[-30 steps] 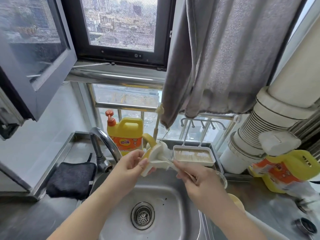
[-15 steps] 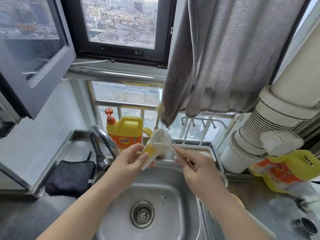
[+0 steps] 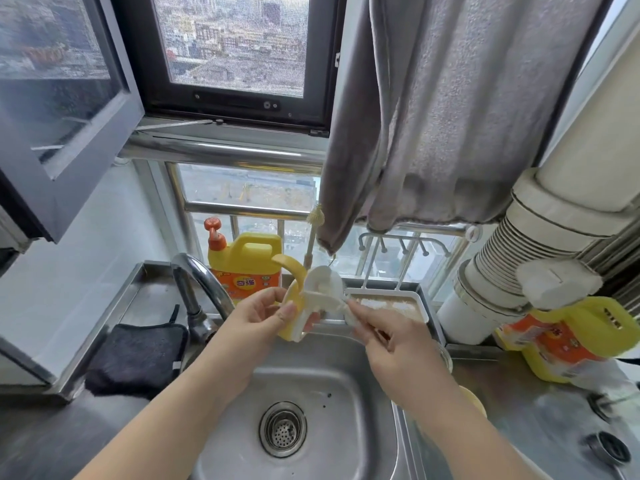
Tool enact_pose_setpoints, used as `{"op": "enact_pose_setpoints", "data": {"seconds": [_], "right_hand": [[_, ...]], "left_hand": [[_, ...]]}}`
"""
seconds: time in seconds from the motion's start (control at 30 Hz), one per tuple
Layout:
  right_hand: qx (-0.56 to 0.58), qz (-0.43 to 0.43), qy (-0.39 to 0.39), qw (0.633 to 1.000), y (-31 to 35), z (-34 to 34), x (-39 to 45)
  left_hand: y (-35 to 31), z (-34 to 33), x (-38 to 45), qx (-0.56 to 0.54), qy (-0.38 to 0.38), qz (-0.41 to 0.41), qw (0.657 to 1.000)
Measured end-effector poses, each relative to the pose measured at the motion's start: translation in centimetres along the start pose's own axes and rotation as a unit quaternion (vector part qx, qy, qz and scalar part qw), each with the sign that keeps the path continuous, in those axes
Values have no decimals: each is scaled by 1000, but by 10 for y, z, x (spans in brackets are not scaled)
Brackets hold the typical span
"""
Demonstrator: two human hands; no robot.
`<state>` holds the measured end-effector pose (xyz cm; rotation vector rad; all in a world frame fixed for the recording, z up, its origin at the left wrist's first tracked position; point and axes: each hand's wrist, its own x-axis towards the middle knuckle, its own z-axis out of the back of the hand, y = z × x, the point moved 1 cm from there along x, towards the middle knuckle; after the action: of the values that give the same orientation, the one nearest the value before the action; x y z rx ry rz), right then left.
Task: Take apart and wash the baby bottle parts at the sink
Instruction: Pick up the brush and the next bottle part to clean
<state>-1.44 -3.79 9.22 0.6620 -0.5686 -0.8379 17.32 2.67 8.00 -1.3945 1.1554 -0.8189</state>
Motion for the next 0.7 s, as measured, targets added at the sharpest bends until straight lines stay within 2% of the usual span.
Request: {"op": "enact_pose_setpoints", "data": {"seconds": [0.1,0.23,0.37,0.53,0.7], "right_hand": [[-27,40,18,999,4,-4,-11],[-17,-14,-25,999,-9,4,4],[-17,45,17,999,6,-1,-15],[52,-69,-35,996,-7,5,5],[70,-16,-7,997,10,0,-9]], "left_hand": [[0,3,1,1,-23,7,1000],[-3,-4,-3,-25,7,19,999],[-5,-1,0,-48,-17,4,999],[-8,-5,-2,-111,32,7,993],[-8,1,2,-144,14,16,989]]}}
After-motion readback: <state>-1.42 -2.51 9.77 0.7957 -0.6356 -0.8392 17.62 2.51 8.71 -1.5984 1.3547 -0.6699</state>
